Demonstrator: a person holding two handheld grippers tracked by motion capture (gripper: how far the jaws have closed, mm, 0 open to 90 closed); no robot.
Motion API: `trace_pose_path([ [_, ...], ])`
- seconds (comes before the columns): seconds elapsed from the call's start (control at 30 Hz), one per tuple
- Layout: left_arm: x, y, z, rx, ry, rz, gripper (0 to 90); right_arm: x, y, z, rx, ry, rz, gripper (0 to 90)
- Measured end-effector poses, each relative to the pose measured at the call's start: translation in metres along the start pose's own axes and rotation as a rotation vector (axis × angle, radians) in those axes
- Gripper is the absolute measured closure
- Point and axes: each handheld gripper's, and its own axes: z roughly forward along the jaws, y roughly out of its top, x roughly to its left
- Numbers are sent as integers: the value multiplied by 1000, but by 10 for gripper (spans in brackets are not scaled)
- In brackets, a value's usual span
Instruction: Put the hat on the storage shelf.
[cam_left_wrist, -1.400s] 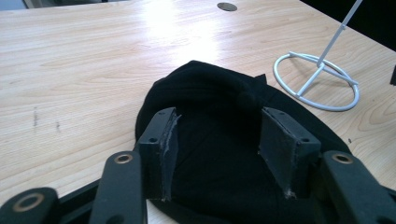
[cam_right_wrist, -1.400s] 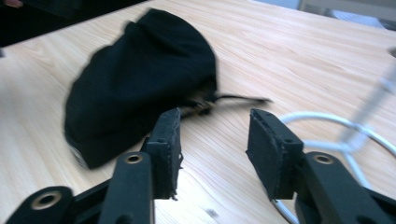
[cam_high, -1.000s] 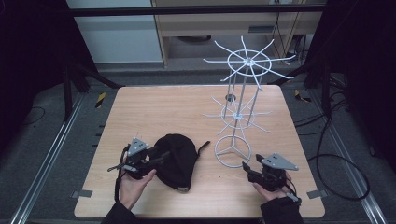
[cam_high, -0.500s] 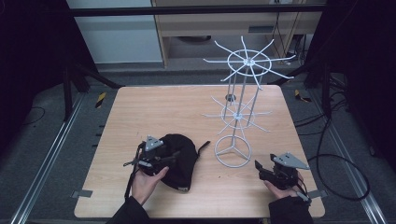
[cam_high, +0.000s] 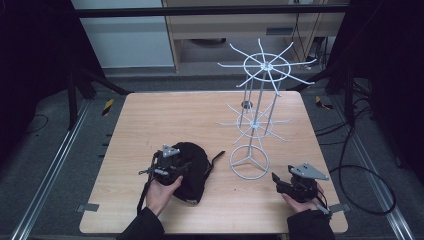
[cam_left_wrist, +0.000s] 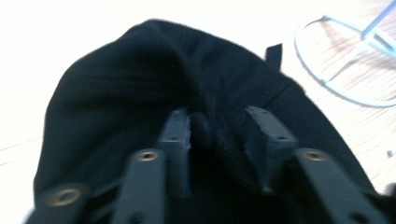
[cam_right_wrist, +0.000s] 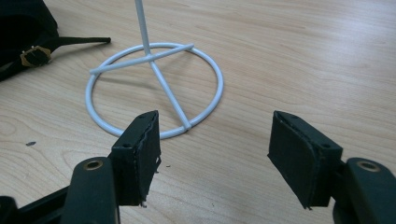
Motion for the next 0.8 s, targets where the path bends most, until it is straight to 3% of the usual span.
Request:
trace_pose_path([
  [0.13,6,0,-9,-26,-1,-4,750,0,-1,0,3,2,3,347],
  [0.4,18,2,-34,-102,-33,-4,771,0,-1,0,3,5,0,351],
  [0.53,19,5,-52,-172,-38,36,772,1,-2,-1,4,6,7,353],
  [0.7,19,11,-84,-299,-46,71,772,0,-2,0,-2,1,-3,353],
  [0.8,20,13,-94,-331,-55,73,772,0,-2,0,-4,0,-5,353],
])
